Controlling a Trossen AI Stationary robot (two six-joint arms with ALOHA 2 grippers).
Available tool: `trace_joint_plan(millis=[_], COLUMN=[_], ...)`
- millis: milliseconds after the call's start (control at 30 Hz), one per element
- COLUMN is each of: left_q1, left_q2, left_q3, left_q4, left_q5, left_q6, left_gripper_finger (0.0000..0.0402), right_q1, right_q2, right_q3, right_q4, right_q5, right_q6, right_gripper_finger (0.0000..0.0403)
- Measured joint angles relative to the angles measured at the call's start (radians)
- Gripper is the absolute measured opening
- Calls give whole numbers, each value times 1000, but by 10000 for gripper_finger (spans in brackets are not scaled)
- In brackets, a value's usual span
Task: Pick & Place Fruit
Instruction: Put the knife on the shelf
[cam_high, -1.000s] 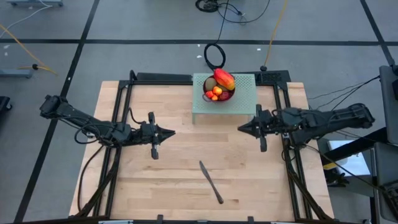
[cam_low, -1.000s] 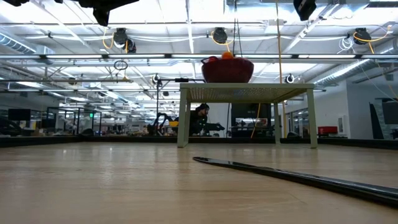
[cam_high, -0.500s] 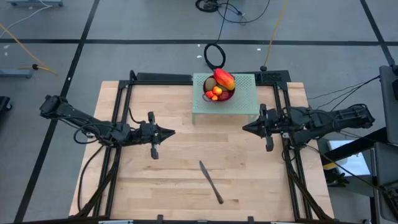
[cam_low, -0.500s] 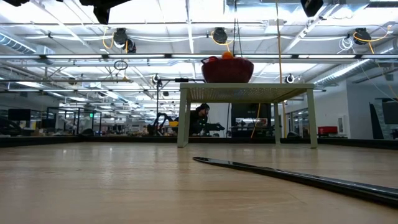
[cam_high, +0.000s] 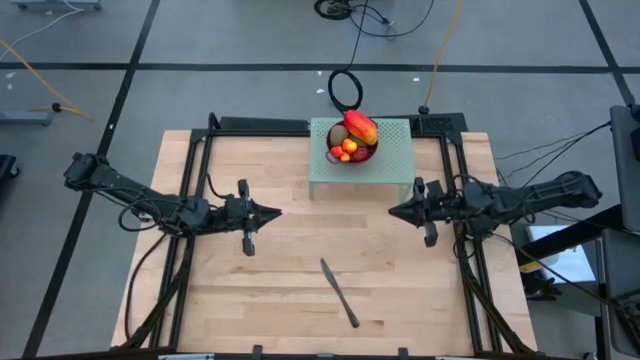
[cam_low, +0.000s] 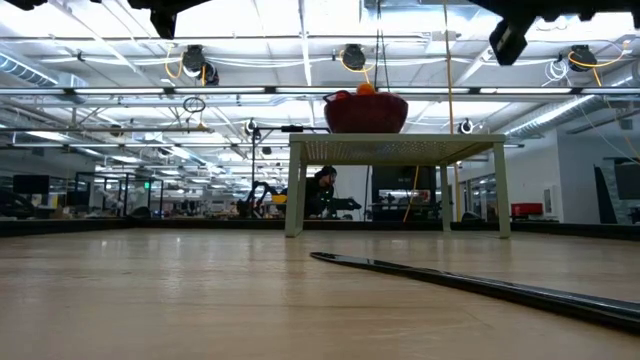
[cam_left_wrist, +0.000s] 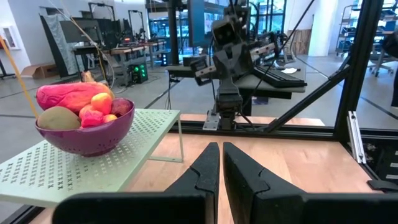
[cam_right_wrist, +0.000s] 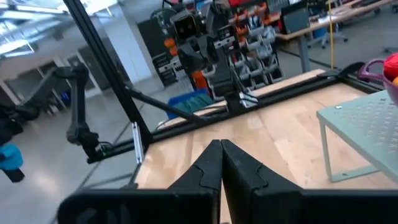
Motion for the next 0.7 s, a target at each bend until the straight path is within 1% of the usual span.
trace_joint_plan(millis=[133,233,467,567,700], left_q1=[0,0,0,0,-4], left_q2=[0,0,0,0,0], left_q3=[0,0,0,0,21], left_q4=[-1,-1,0,0,-7], left_q5=[1,2,12,34,36], left_q6=[1,1,0,-5,-12], left_gripper_finger=[21,21,21,21,21], right_q1=[0,0,0,0,0], right_q2=[-33,-59,-144,-206,-288], right_q3=[-80,-113,-125,-125,-125], right_q4=[99,111,91,48,-18], right_q5=[0,-2,-4,-4,-1], right_q6=[21,48,45,45,45], right_gripper_finger=[0,0,0,0,0])
